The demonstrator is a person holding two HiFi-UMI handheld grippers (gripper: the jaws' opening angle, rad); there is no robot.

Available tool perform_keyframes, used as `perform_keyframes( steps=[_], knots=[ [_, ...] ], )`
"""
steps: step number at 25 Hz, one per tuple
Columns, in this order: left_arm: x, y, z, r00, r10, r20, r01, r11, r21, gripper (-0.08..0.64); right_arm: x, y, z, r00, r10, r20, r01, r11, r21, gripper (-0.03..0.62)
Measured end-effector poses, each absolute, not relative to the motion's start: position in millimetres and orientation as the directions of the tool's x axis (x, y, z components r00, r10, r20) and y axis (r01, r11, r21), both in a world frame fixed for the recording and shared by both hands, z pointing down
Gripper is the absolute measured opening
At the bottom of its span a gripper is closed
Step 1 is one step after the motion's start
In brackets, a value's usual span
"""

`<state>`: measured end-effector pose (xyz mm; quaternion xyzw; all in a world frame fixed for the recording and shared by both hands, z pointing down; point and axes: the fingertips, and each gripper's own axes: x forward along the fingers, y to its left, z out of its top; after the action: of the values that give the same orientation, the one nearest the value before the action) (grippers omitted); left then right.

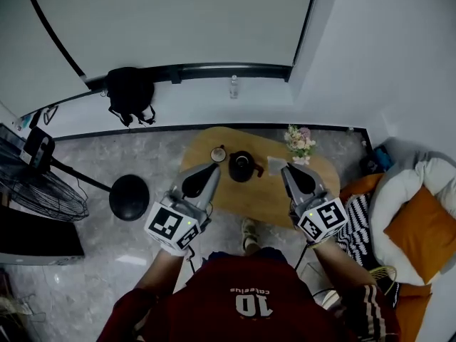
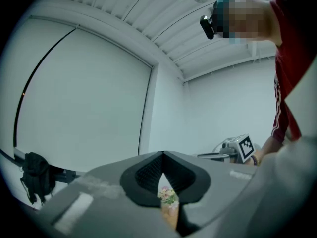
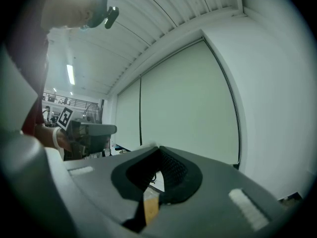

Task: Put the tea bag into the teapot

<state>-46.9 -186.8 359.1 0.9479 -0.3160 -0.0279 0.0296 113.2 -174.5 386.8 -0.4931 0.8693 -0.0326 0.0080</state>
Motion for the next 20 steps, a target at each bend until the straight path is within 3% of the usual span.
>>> perform_keyframes(
  steps=[20],
  knots=[
    [-44.1, -250.0, 394.7, 0.765, -0.643, 0.028, -0.643, -0.761, 0.091, 0.002, 114.7, -285.8, 547.1, -0.503, -0.845, 0.180, -0.863, 0.503, -0.050, 0.000]
  ],
)
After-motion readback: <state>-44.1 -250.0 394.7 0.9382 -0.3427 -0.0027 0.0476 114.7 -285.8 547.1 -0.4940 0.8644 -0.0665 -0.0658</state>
